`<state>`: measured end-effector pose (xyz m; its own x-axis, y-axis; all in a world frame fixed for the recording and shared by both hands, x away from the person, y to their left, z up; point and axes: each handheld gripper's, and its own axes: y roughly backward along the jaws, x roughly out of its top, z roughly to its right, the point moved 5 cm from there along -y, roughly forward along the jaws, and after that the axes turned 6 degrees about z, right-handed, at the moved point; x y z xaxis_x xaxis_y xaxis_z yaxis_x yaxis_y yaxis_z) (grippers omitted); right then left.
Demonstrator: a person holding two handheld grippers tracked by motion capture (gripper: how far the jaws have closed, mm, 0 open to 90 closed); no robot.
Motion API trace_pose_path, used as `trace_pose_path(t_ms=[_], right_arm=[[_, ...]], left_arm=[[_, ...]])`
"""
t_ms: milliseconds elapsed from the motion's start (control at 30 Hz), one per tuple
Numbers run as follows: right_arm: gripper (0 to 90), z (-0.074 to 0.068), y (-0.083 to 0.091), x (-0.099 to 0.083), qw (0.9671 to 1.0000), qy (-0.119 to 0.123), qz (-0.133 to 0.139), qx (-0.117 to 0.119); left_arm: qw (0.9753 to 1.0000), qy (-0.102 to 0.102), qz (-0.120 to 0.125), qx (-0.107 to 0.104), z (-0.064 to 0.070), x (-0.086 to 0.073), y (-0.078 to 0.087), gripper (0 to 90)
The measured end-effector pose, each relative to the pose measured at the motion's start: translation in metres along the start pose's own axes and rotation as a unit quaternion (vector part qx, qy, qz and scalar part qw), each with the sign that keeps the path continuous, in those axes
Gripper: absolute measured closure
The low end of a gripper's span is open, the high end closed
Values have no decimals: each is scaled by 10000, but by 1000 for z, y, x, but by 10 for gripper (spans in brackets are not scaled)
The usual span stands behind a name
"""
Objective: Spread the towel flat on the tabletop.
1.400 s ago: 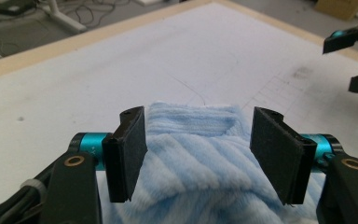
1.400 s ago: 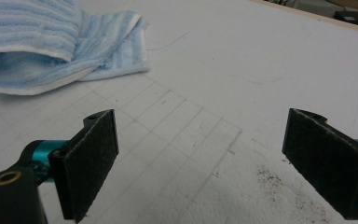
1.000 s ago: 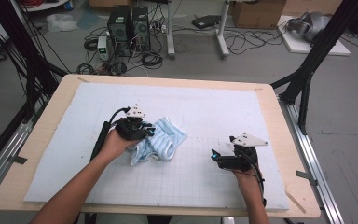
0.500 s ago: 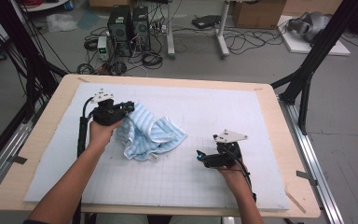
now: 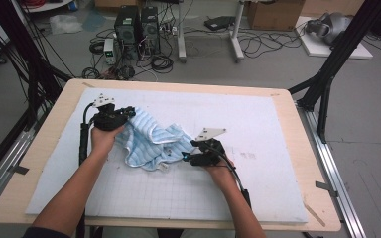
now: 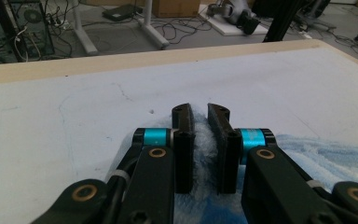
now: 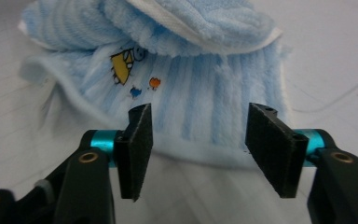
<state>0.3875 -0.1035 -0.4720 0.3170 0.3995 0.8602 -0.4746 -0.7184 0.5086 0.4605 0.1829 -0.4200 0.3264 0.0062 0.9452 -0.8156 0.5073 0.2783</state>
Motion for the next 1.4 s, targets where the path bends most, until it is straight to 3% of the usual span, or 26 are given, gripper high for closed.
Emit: trace_pose_path(t_ms=[67, 100, 133, 167, 233, 267, 367, 567, 633, 900, 967, 1067, 1100, 1133, 1200, 1300, 1400], right_arm=[[497, -1, -12, 2, 9999, -1, -138, -29], [558, -3, -23, 0, 9993, 122, -350, -55], [614, -4, -24, 1, 9995, 95, -313, -53], [614, -4, -24, 1, 9995, 95, -313, -53], [776, -6, -22, 1, 9994, 72, -336, 63], [853, -9, -19, 0, 9989, 3, -417, 231], [862, -14, -15, -1, 9978, -14, -533, 388], [864, -40, 11, -14, 9922, 136, -809, 939], [864, -44, 15, -16, 9915, 125, -815, 1003], [854, -77, 35, -25, 9817, 389, -962, 1595], [806, -77, 38, -20, 9833, 395, -805, 1581], [738, -69, 44, -5, 9877, 174, -362, 1514], [688, -59, 48, 6, 9907, 62, -103, 1358], [688, -59, 48, 6, 9907, 62, -103, 1358], [634, -50, 51, 18, 9935, 44, 140, 1131], [550, -35, 50, 34, 9964, -71, 476, 702], [467, -13, 35, 49, 9975, -323, 590, 226]], left_arm=[[10000, 17, 7, 20, -2, 0, 0, 804], [10000, 20, 3, 22, -2, 0, 0, 804], [10000, 6, -18, 24, -3, -1, 0, 804], [10000, 11, -27, 31, -4, -1, 1, 804], [10000, 51, -14, 45, -5, -1, 1, 804], [10000, 50, -10, 54, -6, -1, 1, 804], [10000, 50, -16, 62, -7, -1, 2, 804], [9999, 88, -6, 117, -11, -2, 2, 804], [9999, 83, -32, 120, -11, -3, 0, 804], [9997, 101, -93, 193, -13, -8, -7, 803], [9997, 121, -144, 126, -12, -10, -8, 773], [9996, 185, -123, 178, -11, -8, -6, 534], [9996, 176, -114, 205, -11, -7, -3, 483], [9996, 155, -104, 210, -12, -5, 0, 483], [9997, 144, -105, 184, -13, -2, 7, 450], [9998, 21, -10, 195, -11, -5, 19, 447], [9999, -47, -33, 139, -8, -15, 31, 431]])
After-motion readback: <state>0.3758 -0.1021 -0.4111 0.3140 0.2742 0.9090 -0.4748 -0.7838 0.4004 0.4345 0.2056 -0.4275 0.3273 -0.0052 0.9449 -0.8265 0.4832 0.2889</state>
